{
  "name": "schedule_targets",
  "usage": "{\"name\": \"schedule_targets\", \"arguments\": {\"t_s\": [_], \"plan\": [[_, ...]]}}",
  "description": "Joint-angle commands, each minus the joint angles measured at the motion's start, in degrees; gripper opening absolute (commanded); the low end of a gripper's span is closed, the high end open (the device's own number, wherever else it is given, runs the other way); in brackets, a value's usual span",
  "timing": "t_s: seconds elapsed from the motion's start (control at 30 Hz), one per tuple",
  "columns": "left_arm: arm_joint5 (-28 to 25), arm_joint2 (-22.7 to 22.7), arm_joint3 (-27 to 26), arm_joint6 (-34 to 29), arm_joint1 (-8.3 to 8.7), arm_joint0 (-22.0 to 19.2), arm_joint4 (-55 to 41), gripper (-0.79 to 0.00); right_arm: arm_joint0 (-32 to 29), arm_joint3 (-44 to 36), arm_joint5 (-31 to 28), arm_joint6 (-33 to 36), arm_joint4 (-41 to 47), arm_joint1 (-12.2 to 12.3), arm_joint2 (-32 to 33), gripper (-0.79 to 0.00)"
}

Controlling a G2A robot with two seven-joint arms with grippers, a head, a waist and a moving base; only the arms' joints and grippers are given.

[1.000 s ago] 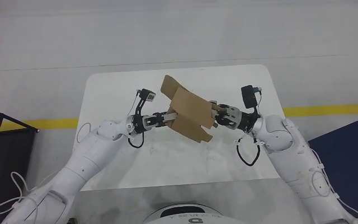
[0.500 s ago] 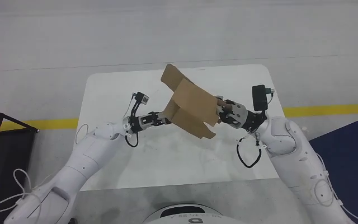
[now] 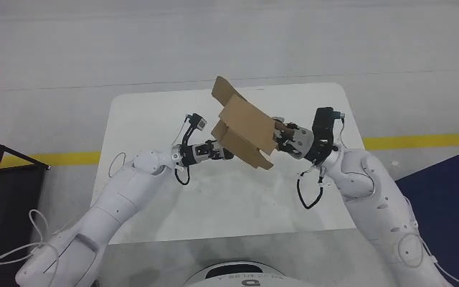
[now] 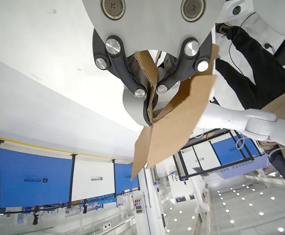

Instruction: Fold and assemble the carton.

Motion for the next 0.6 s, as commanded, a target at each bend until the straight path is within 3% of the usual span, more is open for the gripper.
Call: {"name": "schedule_targets", "arguments": {"t_s": [0.0,0.3,0.57], "plan": [[0.24,-0.71,-0.39,-0.22,0.04,0.13,0.18,-0.018,0.06,-0.13,1.24,0.49,-2.72,0.0,0.02,-0.785],[1.85,-3.01,-1.36,-0.12,0.08,1.0,1.46,-0.022,-0.48,-1.98,4.79,0.99,-14.96,0.04,-0.46,-0.785],[2.06,-4.49,-0.68,0.93,-0.3,1.49,1.75,-0.009,0.44,-0.54,2.66,-0.56,-10.0,-0.13,-0.63,-0.785]]}}
